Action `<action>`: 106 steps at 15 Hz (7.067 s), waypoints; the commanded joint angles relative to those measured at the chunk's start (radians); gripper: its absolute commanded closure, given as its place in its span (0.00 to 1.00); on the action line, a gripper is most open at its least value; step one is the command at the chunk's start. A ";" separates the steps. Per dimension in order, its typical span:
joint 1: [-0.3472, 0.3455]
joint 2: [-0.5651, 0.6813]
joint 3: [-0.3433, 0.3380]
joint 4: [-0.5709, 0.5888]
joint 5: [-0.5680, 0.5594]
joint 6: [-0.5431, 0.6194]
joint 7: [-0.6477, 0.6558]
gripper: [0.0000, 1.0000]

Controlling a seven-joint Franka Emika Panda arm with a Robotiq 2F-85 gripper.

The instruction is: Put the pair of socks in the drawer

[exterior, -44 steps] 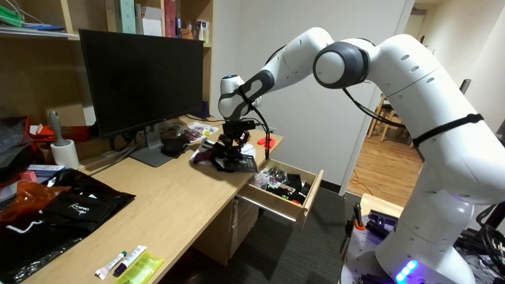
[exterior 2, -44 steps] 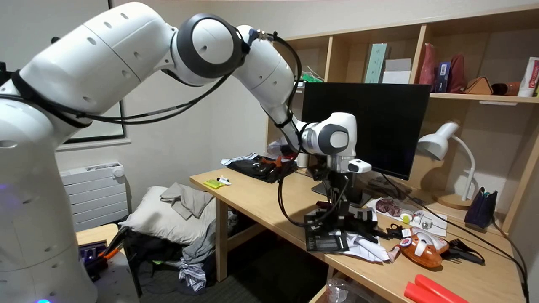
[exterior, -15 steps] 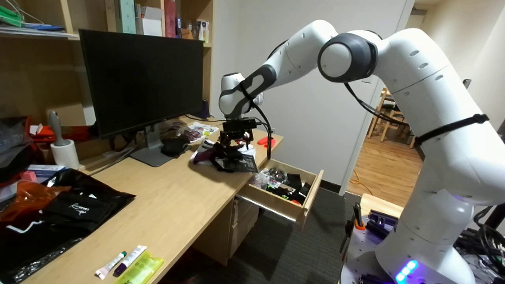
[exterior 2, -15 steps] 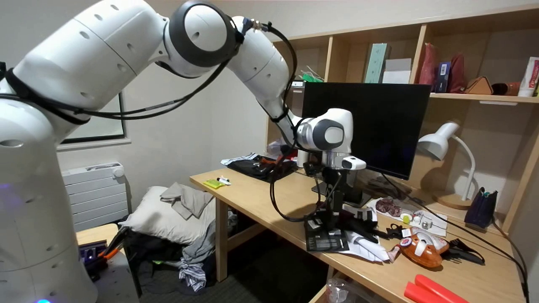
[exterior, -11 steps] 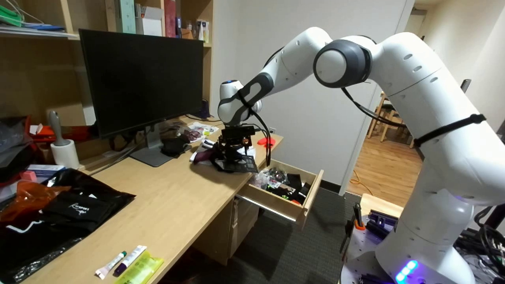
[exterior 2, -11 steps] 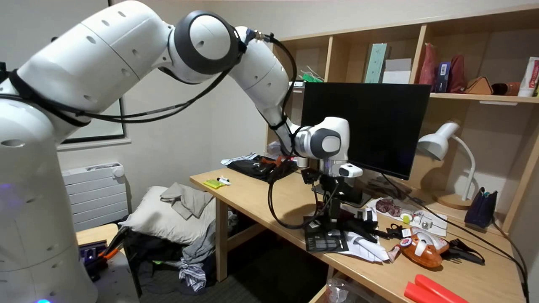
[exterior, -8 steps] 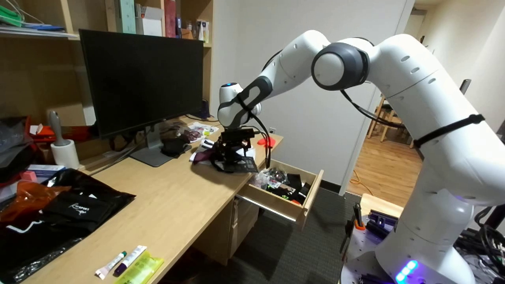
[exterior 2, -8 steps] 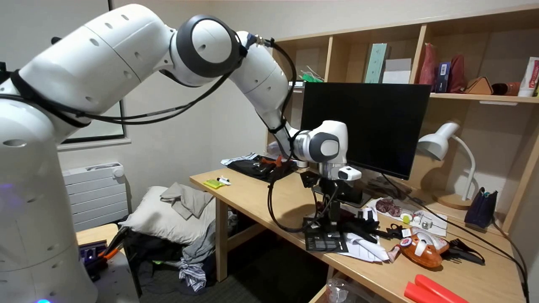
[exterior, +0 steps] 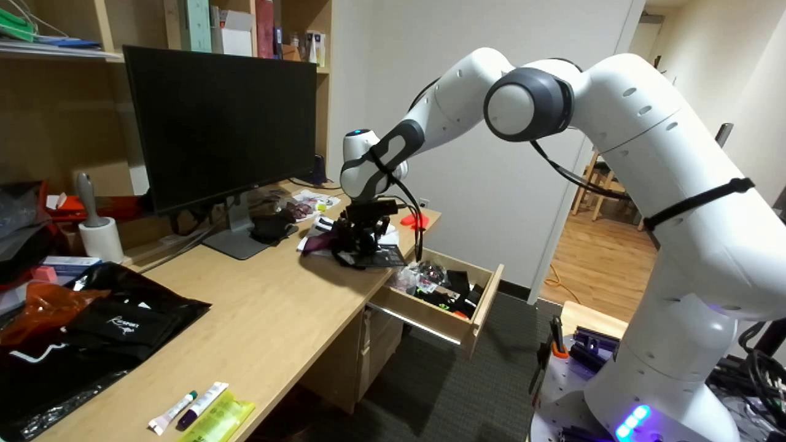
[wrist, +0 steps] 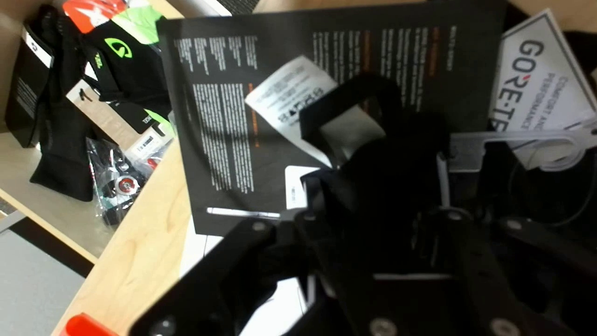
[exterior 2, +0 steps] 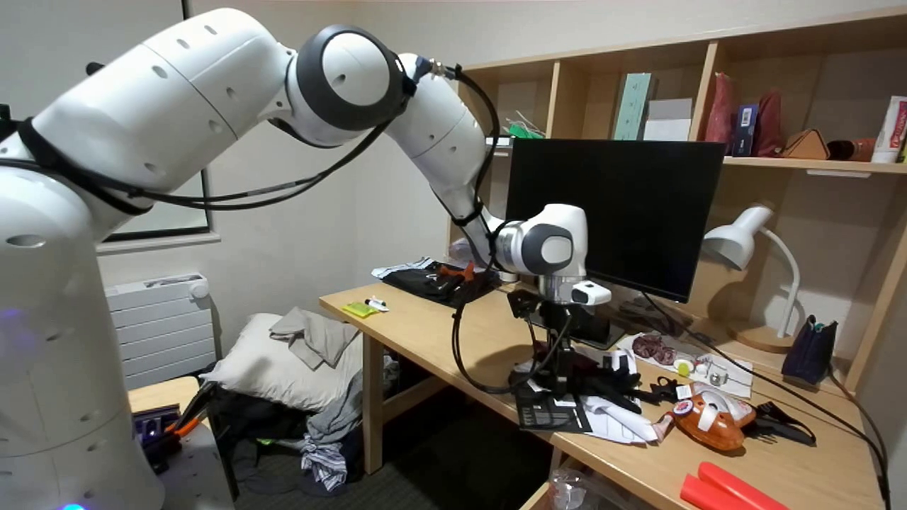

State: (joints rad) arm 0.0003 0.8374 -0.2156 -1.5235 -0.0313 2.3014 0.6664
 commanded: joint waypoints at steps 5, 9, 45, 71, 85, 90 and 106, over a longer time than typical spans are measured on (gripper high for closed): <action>-0.014 -0.213 -0.019 -0.104 0.022 -0.051 0.001 0.97; -0.009 -0.402 -0.035 -0.215 -0.003 -0.045 0.001 0.94; -0.100 0.326 0.053 0.537 0.057 -0.297 0.006 0.33; -0.143 0.385 0.098 0.722 0.067 -0.476 -0.072 0.29; -0.178 0.310 0.119 0.682 0.066 -0.488 -0.099 0.92; -0.225 0.155 0.125 0.590 0.079 -0.461 -0.114 0.93; -0.437 -0.382 0.057 -0.024 0.226 -0.345 -0.058 0.93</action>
State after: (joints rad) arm -0.4157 0.5924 -0.1493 -1.3735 0.1534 1.9099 0.5974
